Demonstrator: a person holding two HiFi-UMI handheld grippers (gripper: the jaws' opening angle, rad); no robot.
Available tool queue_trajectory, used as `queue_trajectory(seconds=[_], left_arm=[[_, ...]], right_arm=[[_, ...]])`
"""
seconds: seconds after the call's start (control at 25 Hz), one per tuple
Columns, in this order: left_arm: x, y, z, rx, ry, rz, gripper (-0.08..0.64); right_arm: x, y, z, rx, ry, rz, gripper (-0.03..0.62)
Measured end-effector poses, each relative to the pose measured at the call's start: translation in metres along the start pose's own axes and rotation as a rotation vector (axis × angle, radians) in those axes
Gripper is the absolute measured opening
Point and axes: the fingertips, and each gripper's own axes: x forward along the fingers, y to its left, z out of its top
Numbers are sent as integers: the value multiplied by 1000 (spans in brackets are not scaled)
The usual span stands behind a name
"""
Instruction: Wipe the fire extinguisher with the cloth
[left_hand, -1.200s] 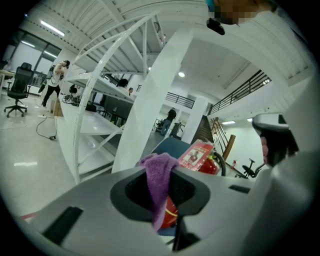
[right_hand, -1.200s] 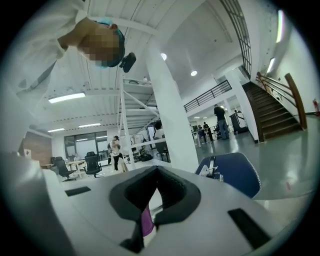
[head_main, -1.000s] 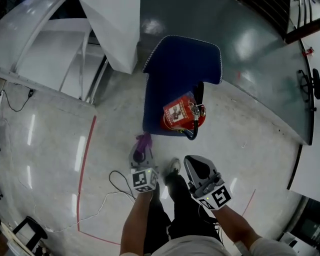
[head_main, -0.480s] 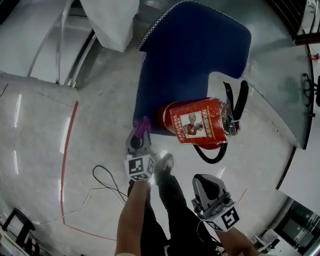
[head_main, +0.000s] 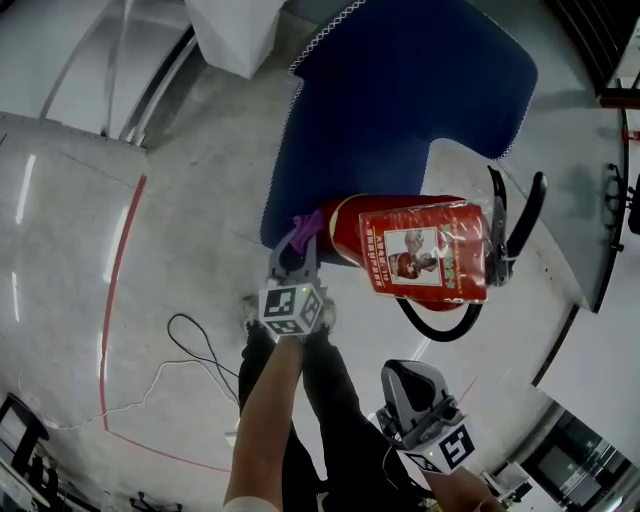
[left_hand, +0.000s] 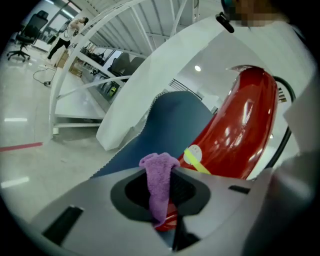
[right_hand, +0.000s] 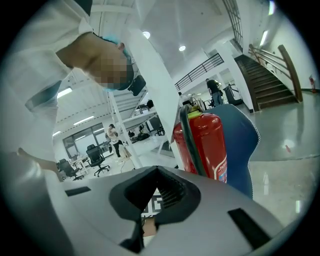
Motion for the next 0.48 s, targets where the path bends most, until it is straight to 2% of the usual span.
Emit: queue_trajectory(seconds=[0.24,0.48], left_arm=[[-10,-28,19,-66,-34,-86,63],[-32,-64,58,-113,-110,-150,63]], right_arm=[[-11,0,5,-7,-1,-8,14],[-26,3,15,-13,-23,-36,14]])
